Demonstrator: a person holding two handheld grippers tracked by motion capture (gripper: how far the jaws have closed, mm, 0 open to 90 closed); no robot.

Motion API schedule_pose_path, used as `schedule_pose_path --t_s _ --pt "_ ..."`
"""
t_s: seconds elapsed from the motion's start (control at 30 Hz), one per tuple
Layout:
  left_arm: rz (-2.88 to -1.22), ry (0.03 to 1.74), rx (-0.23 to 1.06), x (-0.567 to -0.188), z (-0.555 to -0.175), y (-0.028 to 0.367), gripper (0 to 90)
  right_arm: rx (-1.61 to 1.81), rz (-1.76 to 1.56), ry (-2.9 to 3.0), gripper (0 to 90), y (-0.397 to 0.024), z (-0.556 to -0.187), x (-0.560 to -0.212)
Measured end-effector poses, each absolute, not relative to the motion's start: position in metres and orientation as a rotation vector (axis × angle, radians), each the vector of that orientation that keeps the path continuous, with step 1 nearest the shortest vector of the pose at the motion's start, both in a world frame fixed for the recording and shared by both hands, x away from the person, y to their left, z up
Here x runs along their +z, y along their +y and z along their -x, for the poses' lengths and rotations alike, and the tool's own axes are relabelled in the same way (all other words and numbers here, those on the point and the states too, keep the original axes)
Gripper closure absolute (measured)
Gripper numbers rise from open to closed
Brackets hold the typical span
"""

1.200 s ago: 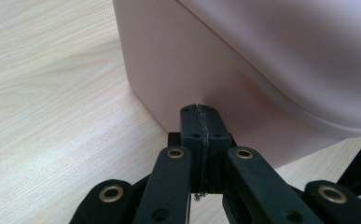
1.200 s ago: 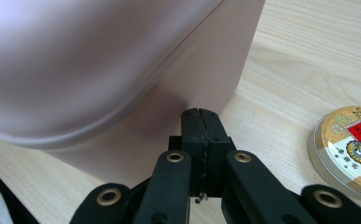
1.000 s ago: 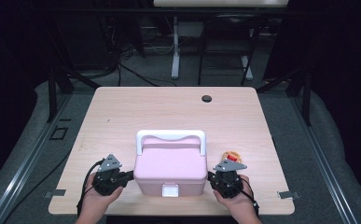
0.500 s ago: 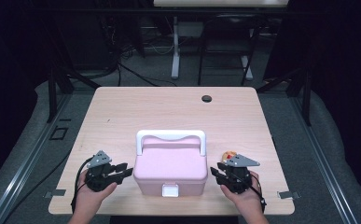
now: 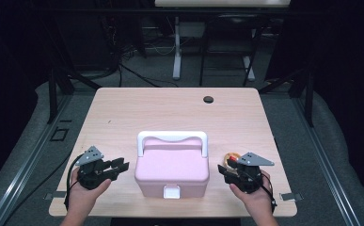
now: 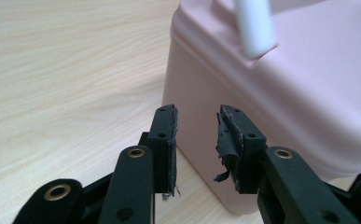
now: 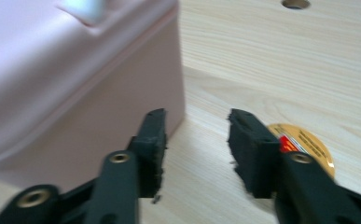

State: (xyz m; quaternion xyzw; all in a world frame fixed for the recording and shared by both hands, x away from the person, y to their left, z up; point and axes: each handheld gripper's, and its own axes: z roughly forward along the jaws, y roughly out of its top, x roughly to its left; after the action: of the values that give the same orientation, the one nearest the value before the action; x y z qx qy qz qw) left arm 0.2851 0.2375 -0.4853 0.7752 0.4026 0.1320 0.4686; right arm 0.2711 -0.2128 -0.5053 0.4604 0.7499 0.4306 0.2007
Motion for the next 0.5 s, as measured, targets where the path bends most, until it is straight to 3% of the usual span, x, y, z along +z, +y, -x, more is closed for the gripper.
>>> schedule_pose_path --t_s 0.27,0.5 --pt "-1.903 0.987 0.275 -0.463 -0.292 0.238 63.8 1.234 -1.221 2.159 67.2 -0.208 -0.278 -0.474" --pt "-1.890 0.963 0.256 -0.448 -0.303 0.229 58.6 1.255 -1.138 2.195 62.5 -0.201 -0.289 -0.449"
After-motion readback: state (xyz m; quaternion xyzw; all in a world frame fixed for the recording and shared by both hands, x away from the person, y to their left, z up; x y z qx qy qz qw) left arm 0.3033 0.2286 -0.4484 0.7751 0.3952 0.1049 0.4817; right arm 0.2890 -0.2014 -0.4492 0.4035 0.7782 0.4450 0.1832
